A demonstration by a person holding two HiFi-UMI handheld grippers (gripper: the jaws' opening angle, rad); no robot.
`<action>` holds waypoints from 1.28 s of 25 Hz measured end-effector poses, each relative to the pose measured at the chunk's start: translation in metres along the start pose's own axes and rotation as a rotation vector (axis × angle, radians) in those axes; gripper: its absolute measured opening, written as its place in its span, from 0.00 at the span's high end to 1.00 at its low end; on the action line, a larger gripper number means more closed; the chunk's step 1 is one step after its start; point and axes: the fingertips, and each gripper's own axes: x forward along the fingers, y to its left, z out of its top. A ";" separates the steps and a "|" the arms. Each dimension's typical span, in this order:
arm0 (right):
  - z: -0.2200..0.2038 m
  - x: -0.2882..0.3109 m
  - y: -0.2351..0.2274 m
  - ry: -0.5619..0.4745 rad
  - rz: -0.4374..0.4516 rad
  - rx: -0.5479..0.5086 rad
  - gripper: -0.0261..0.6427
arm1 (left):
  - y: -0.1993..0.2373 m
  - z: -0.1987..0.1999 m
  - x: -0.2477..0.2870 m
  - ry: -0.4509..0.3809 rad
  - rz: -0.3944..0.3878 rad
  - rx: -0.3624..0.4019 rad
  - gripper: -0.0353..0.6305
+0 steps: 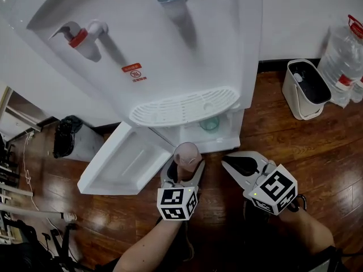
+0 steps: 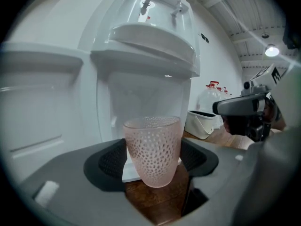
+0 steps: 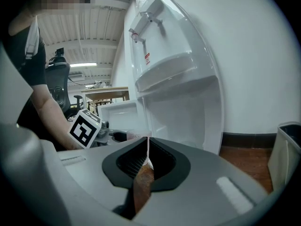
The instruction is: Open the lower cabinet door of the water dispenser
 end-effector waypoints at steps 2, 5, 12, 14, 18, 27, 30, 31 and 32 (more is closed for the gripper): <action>-0.002 0.004 -0.002 0.004 0.004 0.001 0.94 | 0.005 -0.006 0.008 0.008 0.014 -0.008 0.42; -0.005 0.009 -0.008 0.004 -0.002 0.019 0.94 | 0.008 -0.010 0.020 0.014 0.016 -0.005 0.42; -0.010 0.020 -0.018 0.000 -0.017 0.043 0.94 | 0.031 -0.028 0.045 0.048 0.067 -0.042 0.42; -0.011 0.022 -0.020 0.001 -0.025 0.056 0.94 | 0.033 -0.030 0.050 0.058 0.070 -0.034 0.42; -0.011 0.026 -0.022 0.006 -0.022 0.055 0.94 | 0.038 -0.031 0.062 0.060 0.083 -0.004 0.42; -0.015 0.031 -0.028 0.007 -0.015 0.057 0.94 | 0.050 -0.050 0.087 0.099 0.094 0.011 0.42; -0.018 0.034 -0.029 0.019 -0.014 0.059 0.94 | 0.056 -0.052 0.094 0.109 0.105 0.001 0.42; -0.018 0.034 -0.030 0.021 -0.014 0.062 0.94 | 0.057 -0.052 0.097 0.110 0.105 0.003 0.42; -0.019 0.035 -0.031 0.021 -0.012 0.063 0.94 | 0.057 -0.051 0.100 0.108 0.105 0.007 0.42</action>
